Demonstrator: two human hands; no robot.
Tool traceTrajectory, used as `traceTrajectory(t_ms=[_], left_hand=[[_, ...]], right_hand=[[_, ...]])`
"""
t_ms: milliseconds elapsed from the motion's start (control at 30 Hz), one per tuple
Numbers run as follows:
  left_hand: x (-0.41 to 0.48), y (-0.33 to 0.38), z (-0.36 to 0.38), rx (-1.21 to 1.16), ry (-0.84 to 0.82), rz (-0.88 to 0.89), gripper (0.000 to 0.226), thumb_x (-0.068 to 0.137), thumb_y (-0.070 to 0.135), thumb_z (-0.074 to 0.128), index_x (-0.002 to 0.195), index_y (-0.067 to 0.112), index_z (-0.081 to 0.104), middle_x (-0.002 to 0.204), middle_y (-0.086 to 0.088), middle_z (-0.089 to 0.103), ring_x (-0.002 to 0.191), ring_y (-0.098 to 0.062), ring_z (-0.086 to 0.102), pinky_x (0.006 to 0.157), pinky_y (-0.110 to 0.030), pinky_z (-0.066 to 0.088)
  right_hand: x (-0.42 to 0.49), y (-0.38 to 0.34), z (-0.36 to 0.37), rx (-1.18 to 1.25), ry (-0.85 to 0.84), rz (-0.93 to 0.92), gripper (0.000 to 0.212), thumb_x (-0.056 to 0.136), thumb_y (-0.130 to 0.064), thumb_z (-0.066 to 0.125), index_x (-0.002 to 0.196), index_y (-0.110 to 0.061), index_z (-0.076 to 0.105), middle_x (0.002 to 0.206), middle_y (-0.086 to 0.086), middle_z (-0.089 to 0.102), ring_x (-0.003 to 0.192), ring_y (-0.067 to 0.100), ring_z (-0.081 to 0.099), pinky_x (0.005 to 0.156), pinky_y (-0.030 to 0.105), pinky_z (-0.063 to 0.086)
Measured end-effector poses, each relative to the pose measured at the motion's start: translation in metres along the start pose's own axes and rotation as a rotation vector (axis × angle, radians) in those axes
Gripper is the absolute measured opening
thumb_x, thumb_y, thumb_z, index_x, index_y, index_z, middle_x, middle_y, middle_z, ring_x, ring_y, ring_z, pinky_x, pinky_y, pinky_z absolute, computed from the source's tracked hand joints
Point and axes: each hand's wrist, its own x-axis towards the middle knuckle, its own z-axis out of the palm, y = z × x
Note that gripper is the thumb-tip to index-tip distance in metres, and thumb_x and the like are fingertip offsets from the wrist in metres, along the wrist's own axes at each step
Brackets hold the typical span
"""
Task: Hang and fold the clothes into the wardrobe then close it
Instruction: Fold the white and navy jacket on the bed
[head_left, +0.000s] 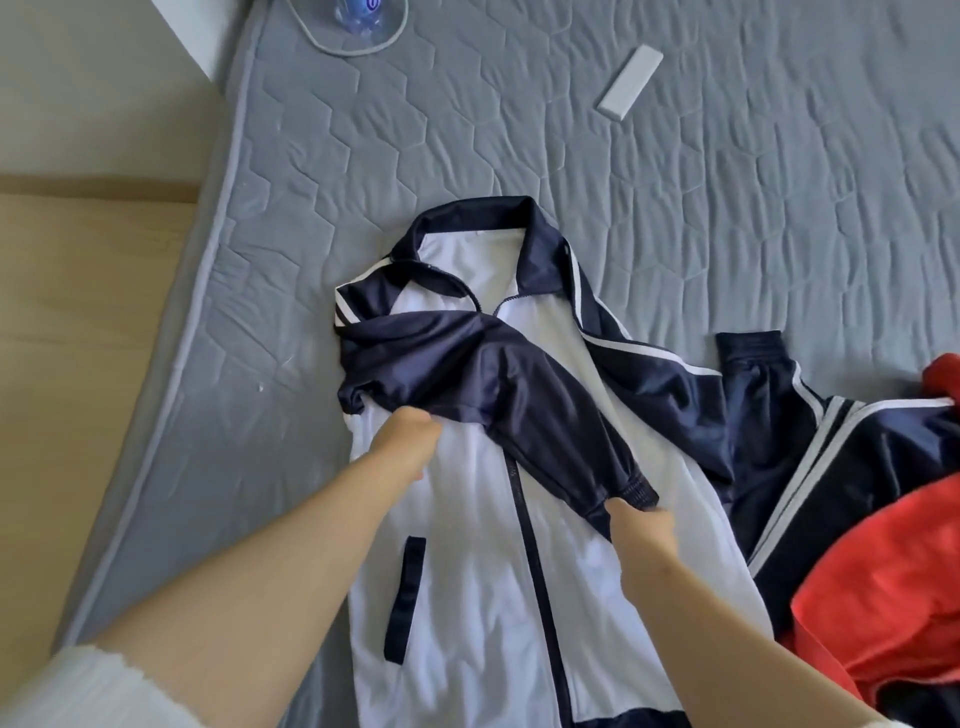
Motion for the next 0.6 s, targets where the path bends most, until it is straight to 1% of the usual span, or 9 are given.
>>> traceTrajectory(t_ms=[67, 167, 233, 333, 400, 433, 467, 533, 600], left_hand=[[0.000, 0.000, 0.009, -0.248, -0.058, -0.186, 0.013, 0.094, 0.025, 0.048, 0.105, 0.019, 0.050, 0.094, -0.004, 0.051, 0.081, -0.018, 0.054, 0.070, -0.031, 0.047], [0.005, -0.002, 0.029, -0.345, -0.138, -0.277, 0.033, 0.090, 0.042, 0.055, 0.114, 0.023, 0.044, 0.107, -0.003, 0.049, 0.097, -0.021, 0.054, 0.083, -0.036, 0.045], [0.006, 0.000, 0.048, -0.360, -0.149, -0.292, 0.045, 0.084, 0.047, 0.061, 0.119, 0.025, 0.043, 0.115, 0.000, 0.046, 0.103, -0.020, 0.052, 0.086, -0.037, 0.044], [0.007, 0.001, 0.077, -0.356, -0.003, -0.290, 0.052, 0.082, 0.036, 0.067, 0.124, 0.016, 0.046, 0.106, -0.003, 0.052, 0.093, -0.022, 0.056, 0.084, -0.036, 0.045], [0.008, -0.002, 0.093, -0.173, 0.303, -0.187, 0.042, 0.080, 0.023, 0.066, 0.114, 0.006, 0.049, 0.101, -0.011, 0.057, 0.087, -0.030, 0.058, 0.078, -0.036, 0.048], [0.006, -0.003, 0.100, 0.025, 0.409, -0.042, 0.032, 0.079, 0.020, 0.063, 0.104, 0.006, 0.050, 0.103, -0.012, 0.057, 0.090, -0.033, 0.058, 0.074, -0.036, 0.048], [0.002, -0.005, 0.106, 0.244, 0.422, 0.165, 0.026, 0.079, 0.020, 0.062, 0.098, 0.009, 0.049, 0.105, -0.009, 0.055, 0.094, -0.031, 0.056, 0.071, -0.034, 0.045], [-0.001, -0.014, 0.116, 0.612, 0.168, 0.506, 0.033, 0.082, 0.027, 0.062, 0.110, 0.018, 0.049, 0.120, 0.001, 0.046, 0.111, -0.023, 0.047, 0.082, -0.032, 0.041], [0.001, -0.021, 0.124, 0.839, -0.216, 0.498, 0.054, 0.086, 0.035, 0.058, 0.135, 0.024, 0.037, 0.142, 0.007, 0.029, 0.132, -0.018, 0.028, 0.103, -0.033, 0.033]], right_hand=[[0.013, 0.006, 0.000, 0.120, 0.004, 0.097, 0.030, 0.084, -0.022, 0.063, 0.099, -0.011, 0.039, 0.097, 0.010, 0.044, 0.088, 0.026, 0.042, 0.083, 0.038, 0.039], [0.029, 0.011, -0.003, 0.171, 0.009, 0.142, 0.027, 0.087, -0.026, 0.060, 0.101, -0.010, 0.046, 0.094, 0.011, 0.047, 0.084, 0.027, 0.044, 0.077, 0.037, 0.039], [0.037, 0.007, -0.007, 0.036, 0.128, 0.033, 0.021, 0.088, -0.027, 0.053, 0.097, -0.009, 0.048, 0.104, 0.014, 0.048, 0.084, 0.030, 0.048, 0.076, 0.036, 0.039], [0.053, -0.011, -0.027, -0.083, 0.346, -0.178, 0.036, 0.091, -0.023, 0.044, 0.126, -0.011, 0.044, 0.133, 0.013, 0.039, 0.113, 0.032, 0.044, 0.088, 0.038, 0.037], [0.066, -0.032, -0.046, 0.077, 0.513, -0.221, 0.045, 0.091, -0.026, 0.048, 0.131, -0.010, 0.039, 0.139, 0.015, 0.033, 0.122, 0.034, 0.039, 0.094, 0.040, 0.033], [0.073, -0.042, -0.055, 0.134, 0.562, -0.198, 0.049, 0.090, -0.029, 0.050, 0.133, -0.010, 0.037, 0.141, 0.016, 0.032, 0.125, 0.035, 0.038, 0.099, 0.041, 0.031], [0.082, -0.049, -0.064, 0.161, 0.562, -0.145, 0.055, 0.089, -0.033, 0.053, 0.135, -0.010, 0.034, 0.142, 0.016, 0.032, 0.127, 0.035, 0.037, 0.103, 0.042, 0.029], [0.100, -0.056, -0.079, 0.238, 0.452, -0.053, 0.064, 0.087, -0.034, 0.059, 0.138, -0.009, 0.031, 0.143, 0.015, 0.035, 0.128, 0.033, 0.040, 0.106, 0.042, 0.033], [0.112, -0.055, -0.090, 0.350, 0.269, -0.053, 0.060, 0.086, -0.025, 0.063, 0.137, -0.006, 0.035, 0.137, 0.014, 0.045, 0.122, 0.030, 0.048, 0.098, 0.038, 0.043]])
